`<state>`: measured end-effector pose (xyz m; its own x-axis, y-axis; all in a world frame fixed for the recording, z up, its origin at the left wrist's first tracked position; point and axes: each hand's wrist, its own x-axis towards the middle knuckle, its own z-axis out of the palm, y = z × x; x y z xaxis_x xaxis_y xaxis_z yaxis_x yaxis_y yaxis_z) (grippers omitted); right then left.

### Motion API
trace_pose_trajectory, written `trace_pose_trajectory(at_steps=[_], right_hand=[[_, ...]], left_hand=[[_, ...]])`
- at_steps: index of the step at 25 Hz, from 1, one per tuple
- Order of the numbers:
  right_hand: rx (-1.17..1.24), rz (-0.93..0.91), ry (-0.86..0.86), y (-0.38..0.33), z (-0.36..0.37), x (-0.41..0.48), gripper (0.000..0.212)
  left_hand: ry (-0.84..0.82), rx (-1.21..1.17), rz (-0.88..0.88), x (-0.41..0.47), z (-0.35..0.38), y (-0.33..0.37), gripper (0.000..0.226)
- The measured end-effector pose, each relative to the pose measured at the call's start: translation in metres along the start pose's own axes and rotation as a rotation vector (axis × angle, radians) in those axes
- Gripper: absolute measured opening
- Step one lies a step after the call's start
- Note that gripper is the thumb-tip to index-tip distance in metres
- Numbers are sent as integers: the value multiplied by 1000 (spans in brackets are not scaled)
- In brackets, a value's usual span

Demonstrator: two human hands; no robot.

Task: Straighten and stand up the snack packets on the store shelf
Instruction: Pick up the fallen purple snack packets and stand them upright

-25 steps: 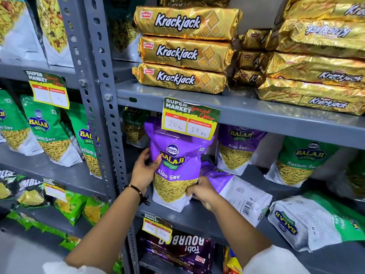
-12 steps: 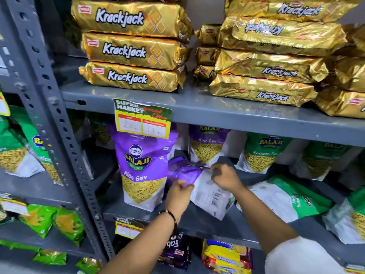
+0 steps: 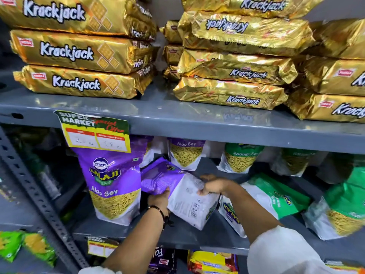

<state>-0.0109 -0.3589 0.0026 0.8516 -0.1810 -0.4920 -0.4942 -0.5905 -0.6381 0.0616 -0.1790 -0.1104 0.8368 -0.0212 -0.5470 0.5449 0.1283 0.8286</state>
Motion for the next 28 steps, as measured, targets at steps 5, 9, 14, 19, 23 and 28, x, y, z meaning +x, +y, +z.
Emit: trace_pose_trajectory(at_steps=[5, 9, 14, 19, 23, 28], right_hand=[[85, -58, 13, 10, 7, -5, 97], [289, -153, 72, 23, 27, -31, 107], [472, -306, 201, 33, 57, -78, 75], [472, -338, 605, 31, 80, -65, 84], [487, -301, 710, 31, 89, -58, 72], [483, -366, 794, 34, 110, -70, 51]], left_hand=[[-27, -65, 195, -42, 2, 19, 23], [-146, -101, 319, -87, -12, 35, 16], [-323, -21, 490, -115, -24, 48, 23], [-454, 52, 562, -105, -11, 70, 35], [-461, 139, 599, -88, -4, 69, 32], [-456, 183, 624, -90, -7, 64, 35]])
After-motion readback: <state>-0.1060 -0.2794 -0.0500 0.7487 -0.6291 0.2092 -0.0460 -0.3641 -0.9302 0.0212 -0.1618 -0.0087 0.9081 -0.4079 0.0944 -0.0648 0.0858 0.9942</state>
